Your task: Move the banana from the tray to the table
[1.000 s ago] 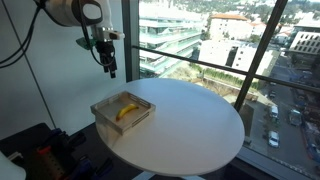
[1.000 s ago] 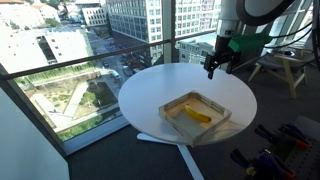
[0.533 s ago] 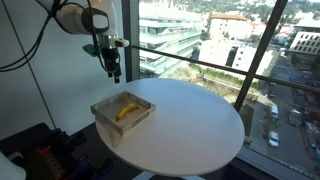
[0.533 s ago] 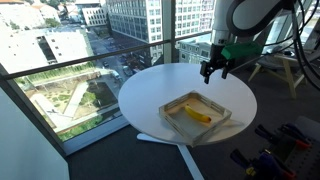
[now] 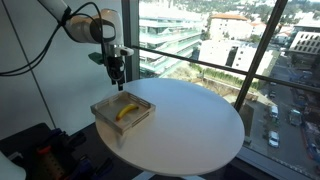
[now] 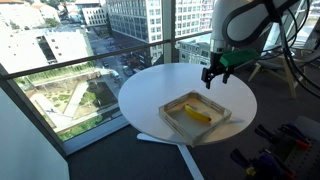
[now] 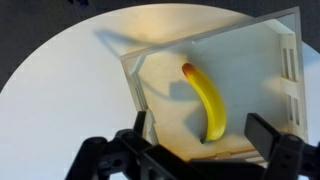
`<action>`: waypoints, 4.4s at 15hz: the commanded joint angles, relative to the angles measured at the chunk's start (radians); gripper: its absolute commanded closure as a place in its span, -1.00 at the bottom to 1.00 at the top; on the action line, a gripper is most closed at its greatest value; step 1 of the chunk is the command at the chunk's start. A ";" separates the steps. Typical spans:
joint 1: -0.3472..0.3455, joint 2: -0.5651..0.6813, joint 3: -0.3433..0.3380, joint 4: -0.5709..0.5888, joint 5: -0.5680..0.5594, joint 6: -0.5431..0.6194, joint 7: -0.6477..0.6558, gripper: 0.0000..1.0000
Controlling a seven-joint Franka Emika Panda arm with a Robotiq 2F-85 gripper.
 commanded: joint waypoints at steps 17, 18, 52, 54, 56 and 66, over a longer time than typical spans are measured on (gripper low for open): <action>0.034 0.037 -0.030 0.048 0.026 0.067 -0.010 -1.00; 0.033 0.044 -0.031 0.055 0.029 0.081 -0.009 -1.00; 0.142 0.389 -0.134 0.255 0.044 0.153 0.019 -1.00; 0.150 0.403 -0.141 0.261 0.042 0.156 0.021 -1.00; 0.157 0.414 -0.146 0.264 0.040 0.160 0.021 -1.00; 0.221 0.462 -0.183 0.278 -0.021 0.158 0.057 -1.00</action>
